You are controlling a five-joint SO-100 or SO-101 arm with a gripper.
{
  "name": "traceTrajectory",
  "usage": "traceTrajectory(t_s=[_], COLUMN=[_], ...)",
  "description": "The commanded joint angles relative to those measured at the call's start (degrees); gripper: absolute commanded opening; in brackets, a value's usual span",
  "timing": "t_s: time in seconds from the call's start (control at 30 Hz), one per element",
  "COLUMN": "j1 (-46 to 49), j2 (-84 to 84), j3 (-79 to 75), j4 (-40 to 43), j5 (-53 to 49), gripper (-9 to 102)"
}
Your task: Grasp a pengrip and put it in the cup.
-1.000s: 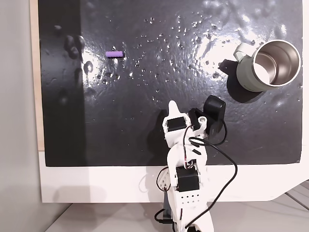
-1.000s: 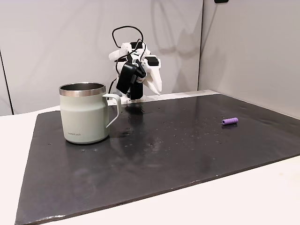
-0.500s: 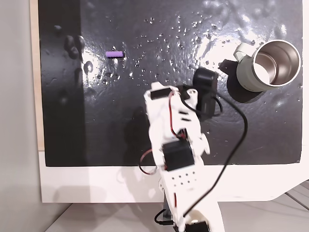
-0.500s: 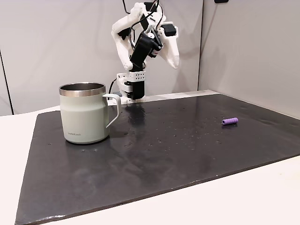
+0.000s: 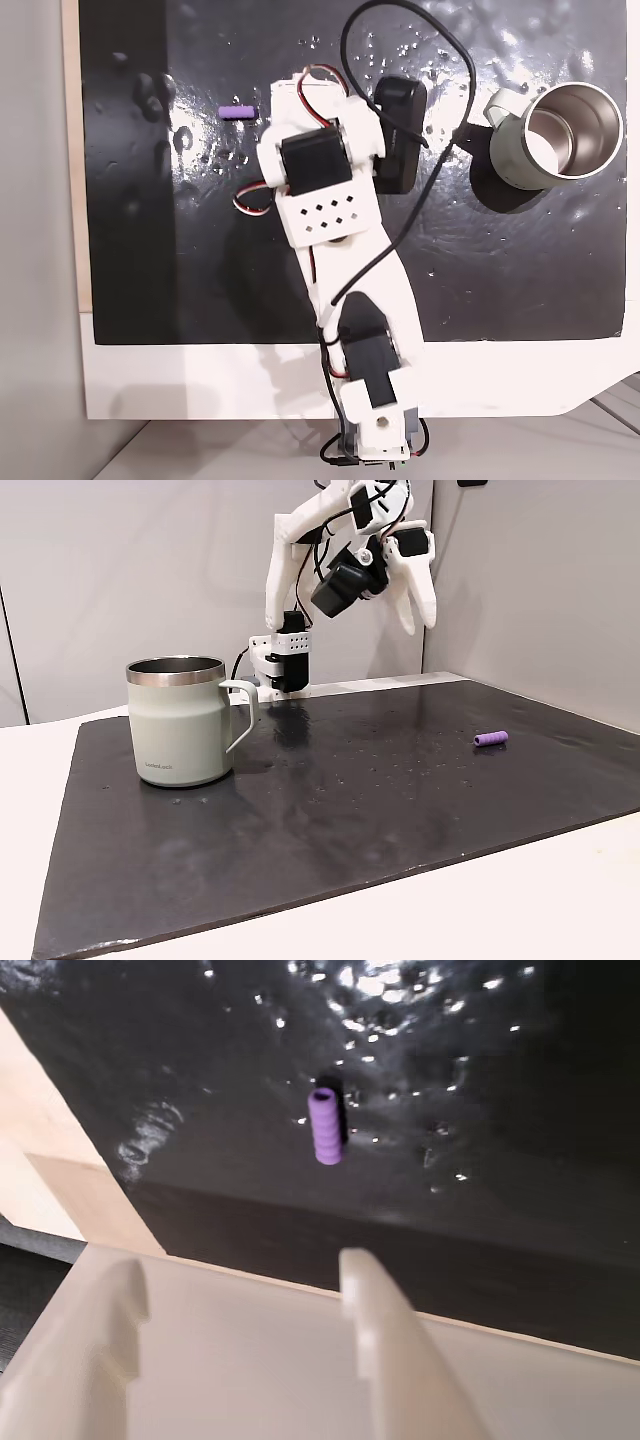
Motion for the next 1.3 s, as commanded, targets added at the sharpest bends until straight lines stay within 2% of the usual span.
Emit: traceTrajectory(t_s=[0.0, 0.53, 1.27], j1=[-1.58, -7.91, -9.23], j2=[-4.48, -28.74, -51.5], j3=[-9.76, -31.64, -46.14], j4=[-0.35, -2.99, -4.48], j5=[0.7, 0.62, 0.44], gripper=[20, 18, 17])
